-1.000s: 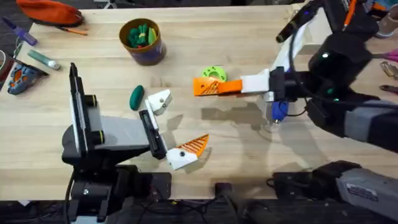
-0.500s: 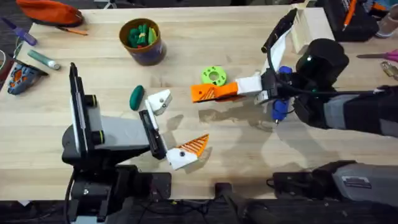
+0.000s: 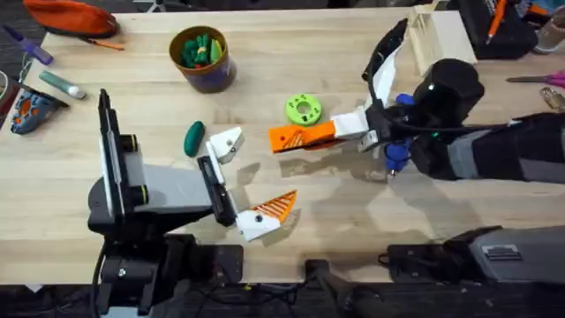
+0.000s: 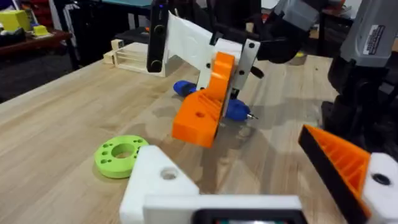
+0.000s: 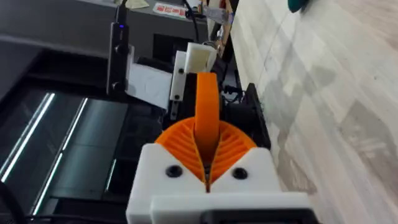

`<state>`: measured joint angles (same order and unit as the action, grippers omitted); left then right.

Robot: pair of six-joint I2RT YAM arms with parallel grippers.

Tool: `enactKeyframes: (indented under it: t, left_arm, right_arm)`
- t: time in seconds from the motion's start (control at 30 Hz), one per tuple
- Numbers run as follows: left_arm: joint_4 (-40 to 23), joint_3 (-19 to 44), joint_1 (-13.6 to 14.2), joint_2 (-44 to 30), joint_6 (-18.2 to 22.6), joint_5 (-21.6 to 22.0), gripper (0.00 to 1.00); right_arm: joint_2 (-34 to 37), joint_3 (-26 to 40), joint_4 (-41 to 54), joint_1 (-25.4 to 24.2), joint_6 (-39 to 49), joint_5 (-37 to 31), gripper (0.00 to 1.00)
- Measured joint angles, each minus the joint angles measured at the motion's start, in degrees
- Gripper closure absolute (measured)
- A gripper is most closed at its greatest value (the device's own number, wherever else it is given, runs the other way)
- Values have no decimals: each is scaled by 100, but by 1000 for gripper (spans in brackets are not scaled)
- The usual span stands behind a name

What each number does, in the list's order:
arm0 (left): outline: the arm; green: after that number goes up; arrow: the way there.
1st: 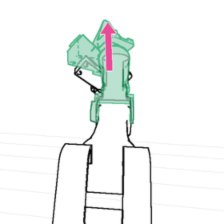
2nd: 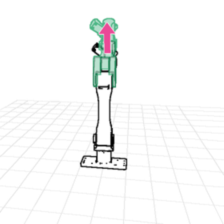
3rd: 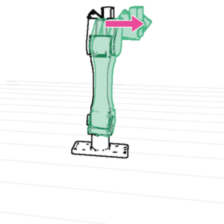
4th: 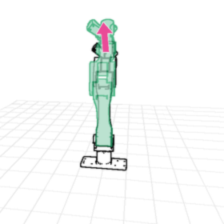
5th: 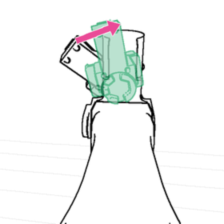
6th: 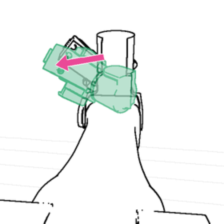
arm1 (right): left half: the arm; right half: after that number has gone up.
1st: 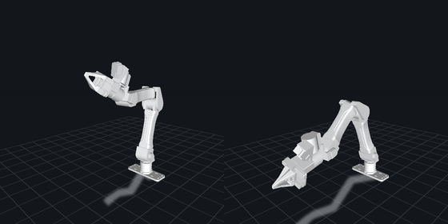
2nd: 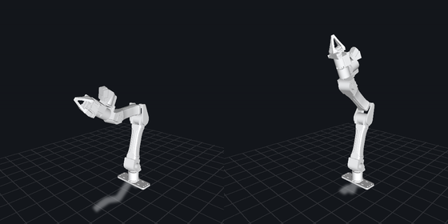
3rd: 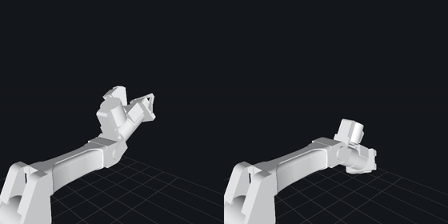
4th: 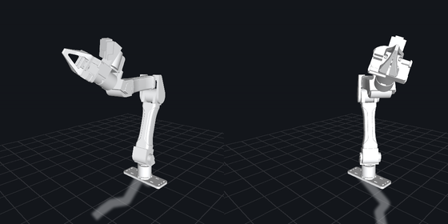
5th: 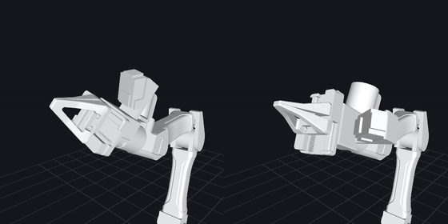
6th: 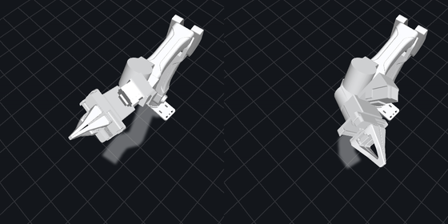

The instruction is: Pick up the gripper from the table and insert it into the empty holder that is missing its gripper. Then pick up a screw, insert it into the mounting hole, and use the screwdriver to tighten it. Finally, clean up the table by picking up the vegetable and placing it into the bucket.

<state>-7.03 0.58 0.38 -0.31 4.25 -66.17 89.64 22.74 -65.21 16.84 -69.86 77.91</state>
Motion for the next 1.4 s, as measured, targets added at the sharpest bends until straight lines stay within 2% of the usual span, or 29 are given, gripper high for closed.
enactKeyframes:
  t: [0.43,0.73,1.4]
  left_arm:
    - [0,0,0,0,0,-2,15]
    - [0,0,0,1,0,-2,15]
    - [0,0,0,-1,0,-2,15]
  right_arm:
    - [1,17,-2,197,-473,171,989]
    - [207,343,39,368,-515,182,989]
    - [340,422,122,726,-516,-243,989]
